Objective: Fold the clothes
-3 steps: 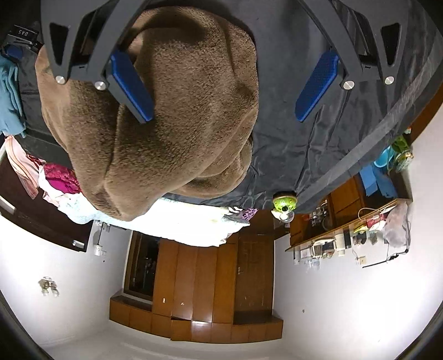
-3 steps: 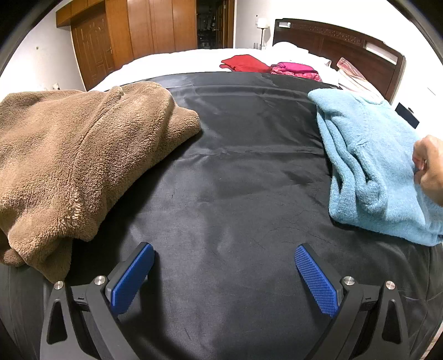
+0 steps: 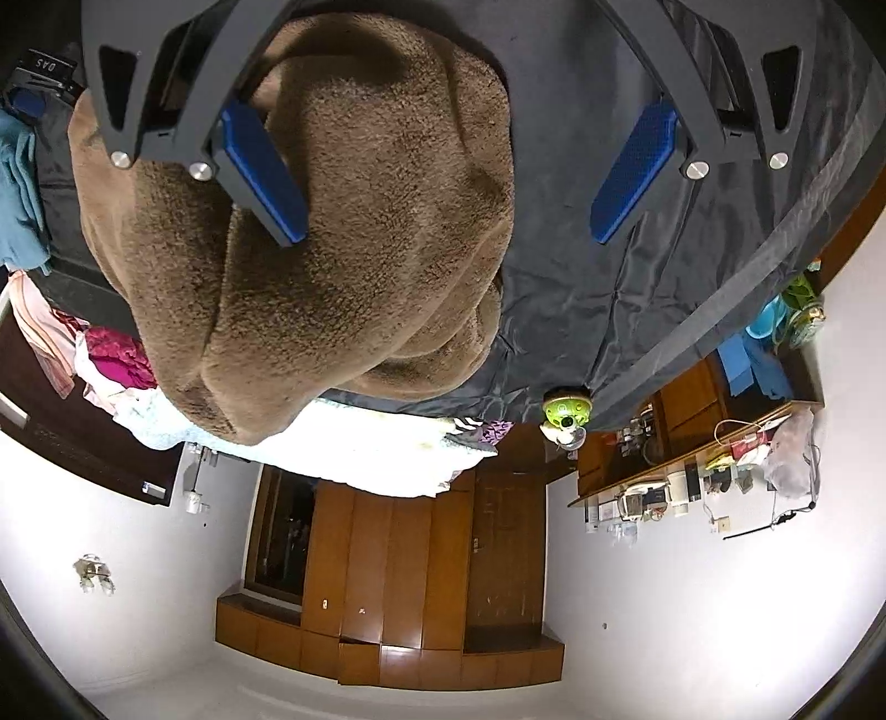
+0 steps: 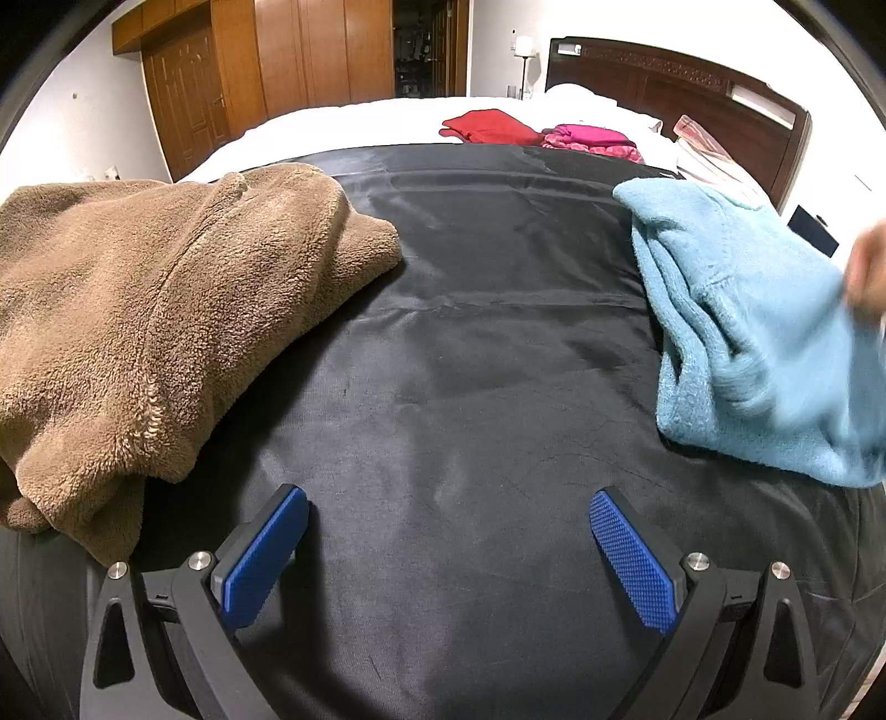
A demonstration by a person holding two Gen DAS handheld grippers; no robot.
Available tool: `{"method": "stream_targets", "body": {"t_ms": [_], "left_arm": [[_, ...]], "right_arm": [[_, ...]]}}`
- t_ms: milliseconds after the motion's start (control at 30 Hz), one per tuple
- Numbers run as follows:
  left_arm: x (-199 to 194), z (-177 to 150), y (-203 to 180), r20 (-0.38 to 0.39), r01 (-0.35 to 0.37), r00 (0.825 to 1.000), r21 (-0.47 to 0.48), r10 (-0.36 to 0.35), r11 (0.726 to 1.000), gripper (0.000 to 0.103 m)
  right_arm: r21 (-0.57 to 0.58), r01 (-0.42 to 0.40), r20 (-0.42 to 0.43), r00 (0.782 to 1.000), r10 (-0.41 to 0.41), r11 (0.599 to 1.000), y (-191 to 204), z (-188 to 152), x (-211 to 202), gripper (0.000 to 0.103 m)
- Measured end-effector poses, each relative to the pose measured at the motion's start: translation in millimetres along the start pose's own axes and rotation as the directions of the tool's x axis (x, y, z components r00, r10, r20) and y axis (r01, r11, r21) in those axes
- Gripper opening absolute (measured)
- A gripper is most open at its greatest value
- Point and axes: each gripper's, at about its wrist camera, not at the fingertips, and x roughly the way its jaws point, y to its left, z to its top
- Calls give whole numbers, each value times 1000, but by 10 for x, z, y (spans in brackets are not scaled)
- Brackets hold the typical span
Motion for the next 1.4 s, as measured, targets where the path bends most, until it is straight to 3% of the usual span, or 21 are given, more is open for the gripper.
{"method": "stream_targets", "body": {"t_ms": [100,267,533,900,1100,1233,1400], "left_arm": [[-4,-13,50,-7,23,1000,-19,-23,1000,103],[-108,5,-48,42,-20,999,17,19,1000,103],[-223,73,149,99,-30,994,-60,36,998,103],[-179,25,29,76,-3,997,-13,4,1000,103],[-32,4,-19,29,14,999,9,-15,1000,103],[103,-17,-55,-29,74,997,38,-73,996,103],[98,-25,-78,-24,74,997,52,-73,996,103]], "right_arm": [[-1,2,2,1000,-2,1000,5,-3,0,103],[-3,4,4,1000,-4,1000,20,-8,0,103],[-2,4,3,1000,-4,1000,43,29,31,103],[-2,1,5,1000,-1,1000,-12,-11,-12,103],[-1,1,4,1000,-1,1000,-12,-24,-16,103],[-2,0,4,1000,0,1000,-34,-20,-2,103],[-2,0,4,1000,0,1000,-41,-24,3,103]]}}
